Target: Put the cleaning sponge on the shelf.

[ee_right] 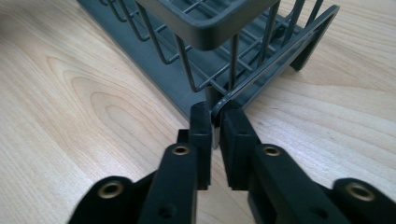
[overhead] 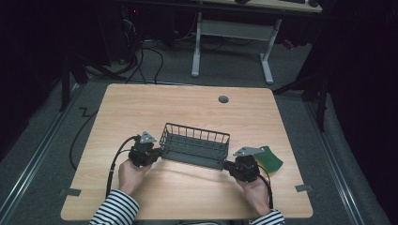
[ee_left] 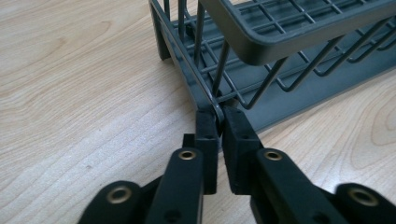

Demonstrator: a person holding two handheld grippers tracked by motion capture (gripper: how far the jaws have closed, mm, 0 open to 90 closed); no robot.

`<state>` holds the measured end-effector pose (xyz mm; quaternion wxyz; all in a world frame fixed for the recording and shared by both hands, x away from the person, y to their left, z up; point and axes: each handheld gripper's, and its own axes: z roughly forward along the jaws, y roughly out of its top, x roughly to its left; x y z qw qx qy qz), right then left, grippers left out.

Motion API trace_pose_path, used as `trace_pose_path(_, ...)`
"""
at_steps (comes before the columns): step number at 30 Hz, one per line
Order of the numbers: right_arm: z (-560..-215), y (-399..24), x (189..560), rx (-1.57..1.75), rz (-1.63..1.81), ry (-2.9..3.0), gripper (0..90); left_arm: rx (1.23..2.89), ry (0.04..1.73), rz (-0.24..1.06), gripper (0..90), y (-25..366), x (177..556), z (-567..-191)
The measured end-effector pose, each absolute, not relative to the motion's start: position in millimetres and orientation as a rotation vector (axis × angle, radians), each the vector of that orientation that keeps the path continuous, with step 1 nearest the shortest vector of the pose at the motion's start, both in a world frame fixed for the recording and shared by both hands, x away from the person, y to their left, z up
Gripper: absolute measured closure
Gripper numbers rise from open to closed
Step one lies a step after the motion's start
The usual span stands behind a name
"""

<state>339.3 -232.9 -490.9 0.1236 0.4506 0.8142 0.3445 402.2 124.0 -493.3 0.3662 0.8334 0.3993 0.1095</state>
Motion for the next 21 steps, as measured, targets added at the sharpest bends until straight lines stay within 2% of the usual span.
trace_pose_path(2, -491, -233, 338, 1.325, 1.004, 2.374, 74.6, 2.133, 1.036, 0.284, 76.8, 126, 402, -494)
trace_pose_path(7, -490, -237, 336, 1.322, 1.015, 2.354, 58.2, 2.100, 1.072, 0.297, 56.3, 131, 397, -496)
trace_pose_path(10, -490, -241, 335, 1.311, 1.011, 2.335, 50.4, 2.083, 1.089, 0.300, 47.6, 135, 393, -498)
trace_pose_path(15, -488, -249, 330, 1.283, 1.011, 2.294, 46.6, 2.077, 1.101, 0.325, 40.0, 141, 385, -501)
trace_pose_path(21, -486, -259, 327, 1.278, 1.028, 2.261, 44.2, 2.075, 1.132, 0.368, 38.0, 148, 375, -511)
